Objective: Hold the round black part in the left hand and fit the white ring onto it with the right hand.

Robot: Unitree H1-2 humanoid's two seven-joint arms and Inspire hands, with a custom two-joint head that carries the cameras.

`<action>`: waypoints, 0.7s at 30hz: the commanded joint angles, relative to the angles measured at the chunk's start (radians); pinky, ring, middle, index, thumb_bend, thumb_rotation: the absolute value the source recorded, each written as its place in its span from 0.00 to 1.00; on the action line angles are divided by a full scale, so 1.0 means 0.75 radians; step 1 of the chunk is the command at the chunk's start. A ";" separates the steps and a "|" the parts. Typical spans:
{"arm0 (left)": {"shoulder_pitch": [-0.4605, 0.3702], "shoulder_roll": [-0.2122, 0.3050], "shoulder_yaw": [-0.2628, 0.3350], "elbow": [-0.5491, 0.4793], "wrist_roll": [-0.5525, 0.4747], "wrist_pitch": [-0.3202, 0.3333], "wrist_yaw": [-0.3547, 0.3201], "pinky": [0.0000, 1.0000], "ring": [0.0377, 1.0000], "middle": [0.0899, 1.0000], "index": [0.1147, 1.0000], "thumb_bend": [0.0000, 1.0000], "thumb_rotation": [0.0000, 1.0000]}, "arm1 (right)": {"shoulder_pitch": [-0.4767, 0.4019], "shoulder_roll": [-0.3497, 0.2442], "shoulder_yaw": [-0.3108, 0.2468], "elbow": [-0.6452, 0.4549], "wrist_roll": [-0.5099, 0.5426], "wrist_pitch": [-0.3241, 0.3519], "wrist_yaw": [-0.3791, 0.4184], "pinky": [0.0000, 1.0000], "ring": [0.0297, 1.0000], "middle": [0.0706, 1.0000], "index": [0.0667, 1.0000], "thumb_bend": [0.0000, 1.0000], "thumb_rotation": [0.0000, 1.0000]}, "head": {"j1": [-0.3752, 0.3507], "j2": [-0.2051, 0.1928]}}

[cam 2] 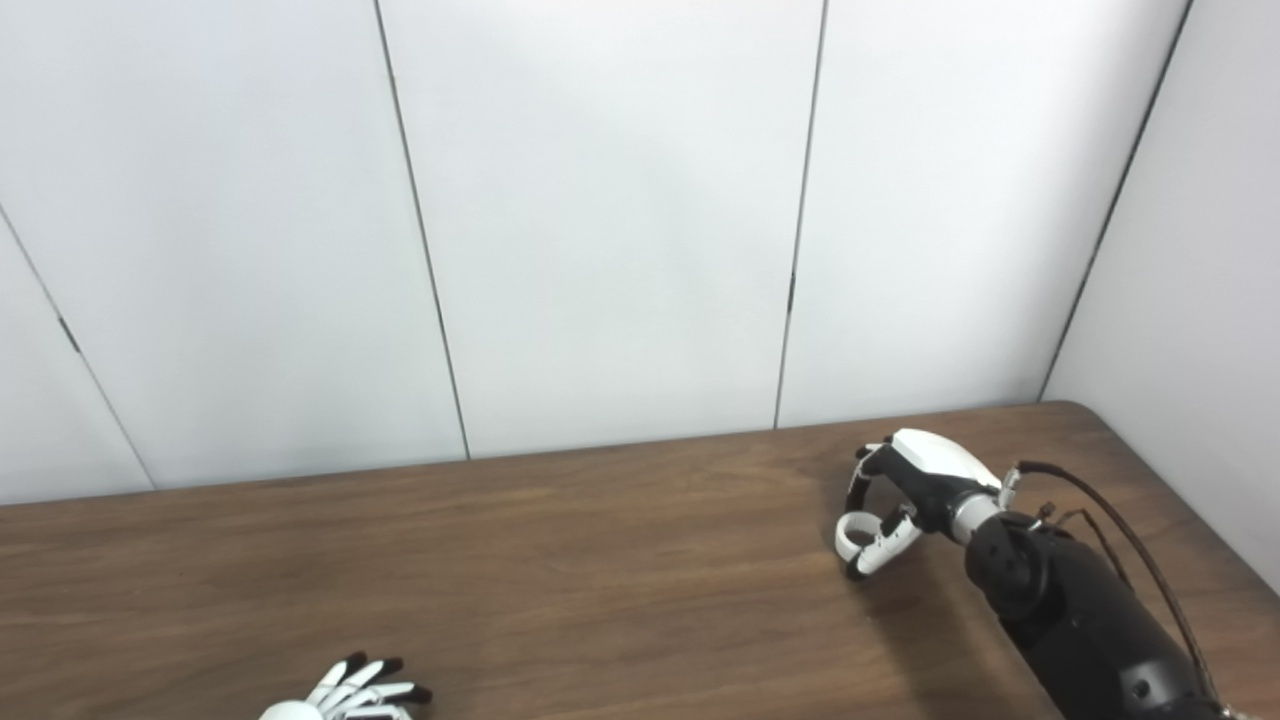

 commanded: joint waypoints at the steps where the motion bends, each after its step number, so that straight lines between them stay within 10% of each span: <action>1: -0.053 -0.004 -0.019 0.074 0.059 0.009 -0.003 1.00 0.91 0.78 0.41 0.52 0.04 | -0.040 -0.016 -0.014 -0.038 -0.009 -0.021 -0.026 0.97 1.00 0.91 0.44 0.52 0.12 | -0.002 -0.001; 21: -0.493 -0.117 -0.233 0.910 0.142 -0.029 0.349 1.00 0.92 0.79 0.41 0.52 0.05 | -0.121 0.028 -0.030 -0.221 0.013 -0.019 0.045 0.95 1.00 0.92 0.44 0.52 0.12 | 0.056 0.035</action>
